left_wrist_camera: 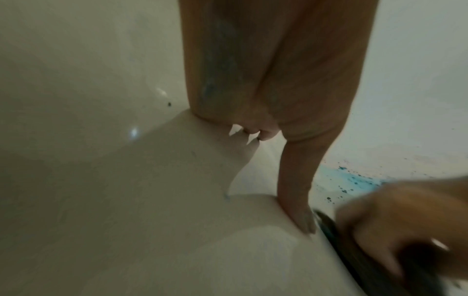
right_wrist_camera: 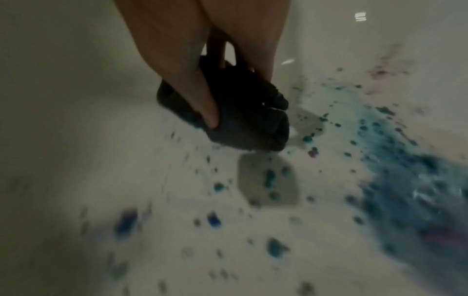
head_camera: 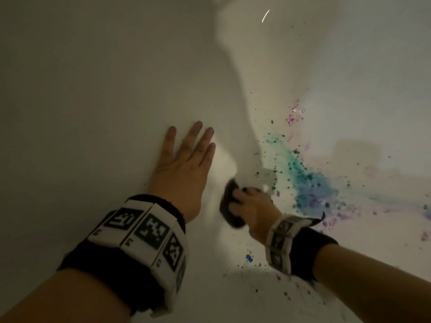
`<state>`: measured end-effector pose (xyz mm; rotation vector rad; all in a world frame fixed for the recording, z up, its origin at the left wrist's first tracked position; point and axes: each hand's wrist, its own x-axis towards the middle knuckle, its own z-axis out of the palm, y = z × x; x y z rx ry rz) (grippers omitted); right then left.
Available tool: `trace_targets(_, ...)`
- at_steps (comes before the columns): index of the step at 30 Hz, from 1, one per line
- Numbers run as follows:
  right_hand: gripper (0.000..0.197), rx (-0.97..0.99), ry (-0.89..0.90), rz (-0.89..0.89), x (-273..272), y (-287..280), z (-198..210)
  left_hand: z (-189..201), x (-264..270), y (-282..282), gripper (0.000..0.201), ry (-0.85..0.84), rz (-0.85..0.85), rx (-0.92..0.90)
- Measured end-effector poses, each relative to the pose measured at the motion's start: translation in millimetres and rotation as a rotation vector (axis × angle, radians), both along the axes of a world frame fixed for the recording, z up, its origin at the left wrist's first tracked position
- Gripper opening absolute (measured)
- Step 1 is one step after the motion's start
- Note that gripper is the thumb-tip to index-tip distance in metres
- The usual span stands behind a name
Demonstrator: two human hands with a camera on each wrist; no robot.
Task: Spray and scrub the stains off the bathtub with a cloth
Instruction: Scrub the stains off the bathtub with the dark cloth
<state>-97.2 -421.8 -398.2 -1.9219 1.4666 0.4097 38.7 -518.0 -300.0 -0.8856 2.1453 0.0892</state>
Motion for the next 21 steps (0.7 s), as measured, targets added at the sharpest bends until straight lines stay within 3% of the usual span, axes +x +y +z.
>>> trace_targets(2, 0.052, 0.139, 0.032, 0.185, -4.8, 13.5, 1.9, 0.9, -0.1, 0.0, 0.099, -0.01, -0.002, -0.002)
trace_targets(3, 0.048, 0.127, 0.02, 0.159, -10.3, 14.2, 2.1, 1.0, -0.3, 0.2, 0.098, -0.015, -0.003, -0.003)
trace_targets(4, 0.042, 0.093, -0.023, 0.045, -17.5, 11.3, 5.9, 0.8, -0.2, 0.4, 0.098, -0.017, -0.005, -0.003)
trace_targets(7, 0.017, -0.156, -0.204, -0.549, -52.1, -6.9, 25.1, -0.2, -0.8, 0.8, 0.095, -0.018, -0.007, -0.003)
trace_targets(10, 0.02, -0.636, -0.007, -0.8, -97.7, -42.1, 52.3, 0.0, -2.4, 2.1, 0.09, -0.042, -0.027, 0.013)
trace_targets(13, 0.026, -0.849, 0.088, -0.987, -143.5, -87.5, 77.6, 4.5, -10.7, -7.3, 0.087, -0.026, -0.024, -0.035)
trace_targets(16, 0.038, -0.921, 0.226, -1.024, -176.4, -122.6, 87.7, 11.4, -24.3, -43.1, 0.1, -0.013, 0.046, -0.178)
trace_targets(19, 0.051, -0.774, 0.285, -0.981, -169.3, -143.6, 72.3, 11.4, -31.3, -68.0, 0.119, -0.043, 0.066, -0.211)
trace_targets(21, 0.056, -0.589, 0.334, -0.826, -147.1, -151.7, 46.6, 7.1, -31.3, -68.4, 0.113, -0.014, 0.074, -0.189)
